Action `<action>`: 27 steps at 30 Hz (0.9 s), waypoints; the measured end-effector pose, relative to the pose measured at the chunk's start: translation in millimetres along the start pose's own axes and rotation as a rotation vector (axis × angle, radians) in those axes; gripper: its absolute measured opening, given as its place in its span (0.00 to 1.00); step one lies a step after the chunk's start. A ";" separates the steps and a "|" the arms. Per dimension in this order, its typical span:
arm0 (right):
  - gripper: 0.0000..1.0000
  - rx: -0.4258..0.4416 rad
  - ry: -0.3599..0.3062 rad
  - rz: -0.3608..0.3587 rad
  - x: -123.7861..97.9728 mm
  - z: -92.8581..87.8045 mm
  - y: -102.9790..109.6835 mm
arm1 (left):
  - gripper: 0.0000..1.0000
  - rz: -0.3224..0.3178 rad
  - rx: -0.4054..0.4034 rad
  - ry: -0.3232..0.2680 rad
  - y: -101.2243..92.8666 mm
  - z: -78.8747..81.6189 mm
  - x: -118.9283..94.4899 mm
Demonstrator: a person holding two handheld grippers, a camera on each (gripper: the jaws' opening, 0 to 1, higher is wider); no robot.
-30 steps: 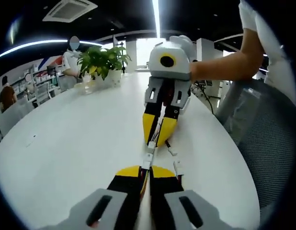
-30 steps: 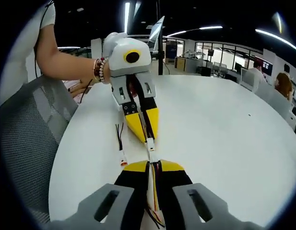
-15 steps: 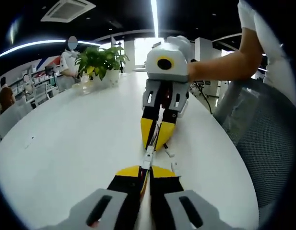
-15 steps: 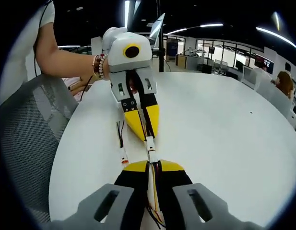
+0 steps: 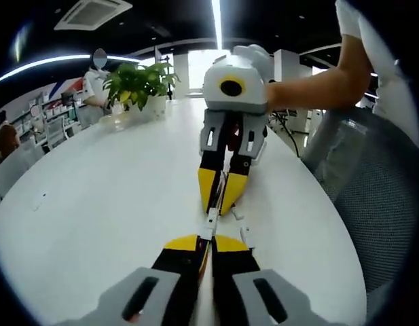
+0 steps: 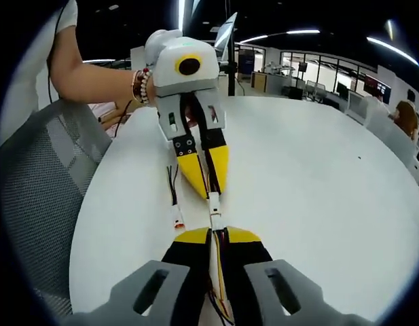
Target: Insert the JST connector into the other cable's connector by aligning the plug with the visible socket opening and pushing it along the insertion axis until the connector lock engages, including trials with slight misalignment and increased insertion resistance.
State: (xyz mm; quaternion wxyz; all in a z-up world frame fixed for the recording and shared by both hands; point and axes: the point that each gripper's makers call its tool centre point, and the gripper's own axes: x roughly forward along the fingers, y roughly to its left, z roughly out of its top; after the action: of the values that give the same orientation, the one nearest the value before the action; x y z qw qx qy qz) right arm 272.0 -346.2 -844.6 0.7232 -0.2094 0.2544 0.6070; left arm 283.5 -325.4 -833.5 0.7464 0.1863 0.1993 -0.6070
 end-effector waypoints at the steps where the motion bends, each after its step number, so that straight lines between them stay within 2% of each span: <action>1: 0.05 -0.001 0.002 0.001 0.2 -0.2 0.3 | 0.00 0.000 -0.001 0.000 -0.2 0.0 0.0; 5: 0.05 0.014 -0.009 -0.005 -0.6 1.5 -1.3 | 0.00 0.005 -0.002 -0.003 -0.6 1.9 -0.5; 9: 0.05 0.046 -0.082 -0.005 -4.3 15.8 -3.6 | 0.00 0.015 -0.037 -0.038 3.8 2.9 -4.3; 11: 0.05 0.036 -0.070 -0.008 -3.2 13.5 -3.5 | 0.00 0.015 -0.043 -0.055 4.5 5.2 -5.8; 22: 0.05 0.032 -0.068 -0.004 -0.8 12.9 -1.5 | 0.00 0.005 -0.044 -0.051 2.8 3.7 -3.3; 27: 0.05 0.027 -0.070 -0.010 -0.3 13.7 -2.9 | 0.00 0.008 -0.079 -0.067 4.6 5.0 -4.1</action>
State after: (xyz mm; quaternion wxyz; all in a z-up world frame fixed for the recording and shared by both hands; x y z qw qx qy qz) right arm 276.4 -338.6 -833.7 0.7376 -0.1795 0.2362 0.6066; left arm 287.7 -323.7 -826.9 0.7619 0.1372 0.1971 -0.6015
